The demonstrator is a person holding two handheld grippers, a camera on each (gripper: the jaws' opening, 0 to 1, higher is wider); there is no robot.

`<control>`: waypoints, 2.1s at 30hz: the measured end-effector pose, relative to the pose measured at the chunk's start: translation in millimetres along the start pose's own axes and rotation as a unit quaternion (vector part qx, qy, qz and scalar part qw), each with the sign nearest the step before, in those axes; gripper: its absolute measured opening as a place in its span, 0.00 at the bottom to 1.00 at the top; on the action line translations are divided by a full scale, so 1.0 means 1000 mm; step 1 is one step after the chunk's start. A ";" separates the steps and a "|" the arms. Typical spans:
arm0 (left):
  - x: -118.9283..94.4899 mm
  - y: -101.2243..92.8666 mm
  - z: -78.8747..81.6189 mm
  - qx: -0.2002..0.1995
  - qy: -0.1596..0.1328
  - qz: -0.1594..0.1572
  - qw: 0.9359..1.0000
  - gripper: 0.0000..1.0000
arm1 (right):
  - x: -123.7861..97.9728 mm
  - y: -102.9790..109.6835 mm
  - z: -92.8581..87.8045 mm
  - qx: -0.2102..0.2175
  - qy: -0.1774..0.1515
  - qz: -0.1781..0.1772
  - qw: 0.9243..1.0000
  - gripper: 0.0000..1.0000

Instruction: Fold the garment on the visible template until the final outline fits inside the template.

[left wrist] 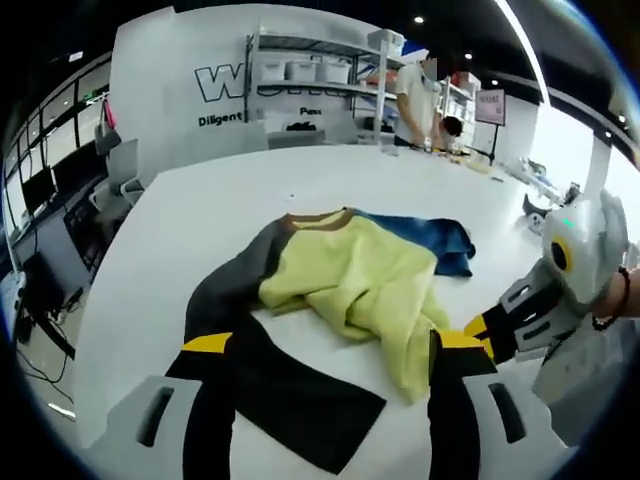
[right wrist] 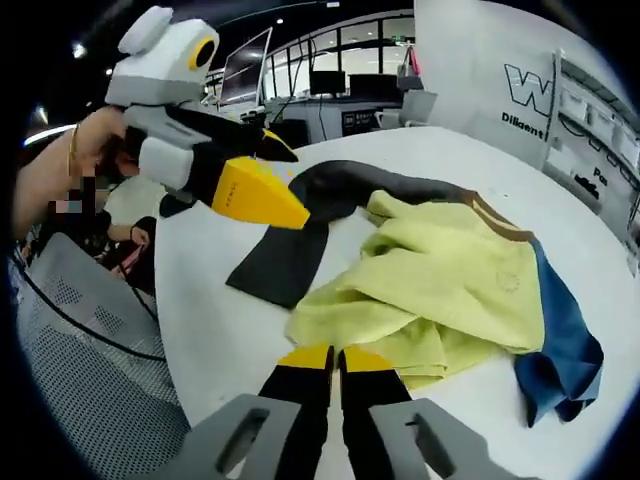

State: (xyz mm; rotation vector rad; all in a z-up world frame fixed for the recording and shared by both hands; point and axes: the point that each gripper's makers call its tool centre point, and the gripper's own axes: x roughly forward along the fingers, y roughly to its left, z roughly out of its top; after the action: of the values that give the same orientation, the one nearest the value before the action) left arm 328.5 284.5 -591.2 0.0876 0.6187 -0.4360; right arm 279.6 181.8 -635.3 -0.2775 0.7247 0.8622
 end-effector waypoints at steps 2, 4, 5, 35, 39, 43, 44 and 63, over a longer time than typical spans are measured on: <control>-0.001 -0.001 -0.001 0.004 0.001 -0.001 1.000 0.77 | -0.006 -0.003 0.012 0.004 -0.016 -0.003 1.000 0.00; -0.002 -0.001 -0.003 0.006 0.001 -0.004 1.000 0.77 | -0.013 -0.008 0.024 0.009 -0.033 -0.008 0.999 0.00; -0.002 0.000 -0.004 0.005 0.003 -0.004 1.000 0.77 | -0.016 -0.010 0.030 0.013 -0.040 -0.009 0.999 0.00; 0.023 -0.101 -0.021 0.001 0.033 -0.066 0.997 0.56 | -0.065 -0.076 0.125 0.054 -0.139 -0.086 0.985 0.00; 0.030 -0.106 -0.022 0.008 0.037 -0.068 0.997 0.52 | -0.073 -0.092 0.136 0.058 -0.151 -0.099 0.982 0.00; 0.036 -0.115 -0.022 -0.004 0.041 -0.074 0.996 0.46 | -0.081 -0.099 0.149 0.064 -0.166 -0.101 0.979 0.00; 0.039 -0.116 -0.022 -0.006 0.043 -0.073 0.996 0.46 | -0.083 -0.101 0.152 0.064 -0.170 -0.104 0.978 0.00; 0.085 -0.134 -0.022 -0.034 0.042 -0.017 0.998 0.44 | -0.082 -0.110 0.152 0.071 -0.167 -0.106 0.978 0.00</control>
State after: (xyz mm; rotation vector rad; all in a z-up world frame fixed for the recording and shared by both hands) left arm 322.3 136.5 -652.0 0.0304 0.7183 -0.4447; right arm 399.3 139.1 -475.1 -0.0769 0.4308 0.6298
